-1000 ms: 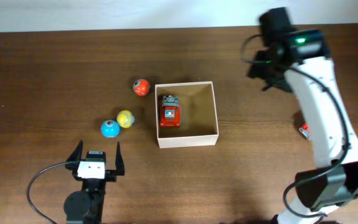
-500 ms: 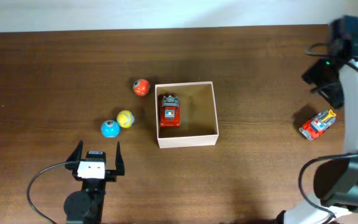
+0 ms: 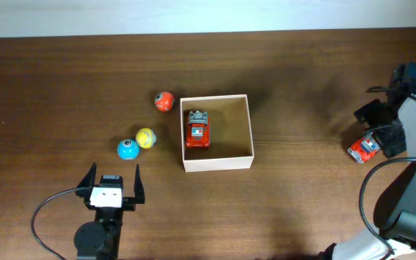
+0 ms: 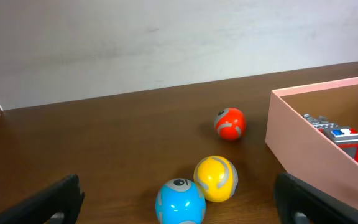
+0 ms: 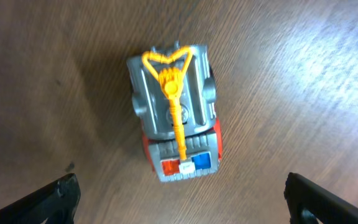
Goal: Pack container
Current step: 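Move the right gripper back over the second toy truck, then lower the right gripper and grasp the second truck with yellow ladder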
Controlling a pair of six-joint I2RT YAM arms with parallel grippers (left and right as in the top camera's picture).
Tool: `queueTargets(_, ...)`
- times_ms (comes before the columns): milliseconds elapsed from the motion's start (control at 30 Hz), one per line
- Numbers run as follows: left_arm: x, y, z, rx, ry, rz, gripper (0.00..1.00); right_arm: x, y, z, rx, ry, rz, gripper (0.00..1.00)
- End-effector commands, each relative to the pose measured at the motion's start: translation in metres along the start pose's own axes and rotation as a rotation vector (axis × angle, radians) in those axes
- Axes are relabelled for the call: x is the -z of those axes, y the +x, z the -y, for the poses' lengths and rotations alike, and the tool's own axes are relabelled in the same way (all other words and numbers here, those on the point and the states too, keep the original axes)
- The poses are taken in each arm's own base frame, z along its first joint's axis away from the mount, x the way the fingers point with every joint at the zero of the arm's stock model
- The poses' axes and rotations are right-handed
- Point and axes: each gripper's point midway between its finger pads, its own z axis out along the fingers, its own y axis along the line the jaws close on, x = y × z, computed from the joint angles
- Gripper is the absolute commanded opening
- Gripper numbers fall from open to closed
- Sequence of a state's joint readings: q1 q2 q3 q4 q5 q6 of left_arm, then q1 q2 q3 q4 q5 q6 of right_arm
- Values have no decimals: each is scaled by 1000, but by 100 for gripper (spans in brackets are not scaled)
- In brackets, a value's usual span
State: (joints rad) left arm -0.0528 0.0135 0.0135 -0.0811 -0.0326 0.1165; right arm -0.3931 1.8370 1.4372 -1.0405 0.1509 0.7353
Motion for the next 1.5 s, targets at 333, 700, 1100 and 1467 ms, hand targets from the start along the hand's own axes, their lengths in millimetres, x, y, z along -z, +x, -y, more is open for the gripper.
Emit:
queueTargets(333,0,1,1,-16,5,2,99,-27,1,2,22,-1,35,99)
queueTargets(700,0,1,1,-16,5,2,99,-34,-20,6,8,-8,89,99)
queueTargets(1100,0,1,0,-16,5,2,99,-65,-14,6,34,30,42,99)
queueTargets(1467,0,1,1,-16,5,2,99,-69,-13,6,36,35,36,81)
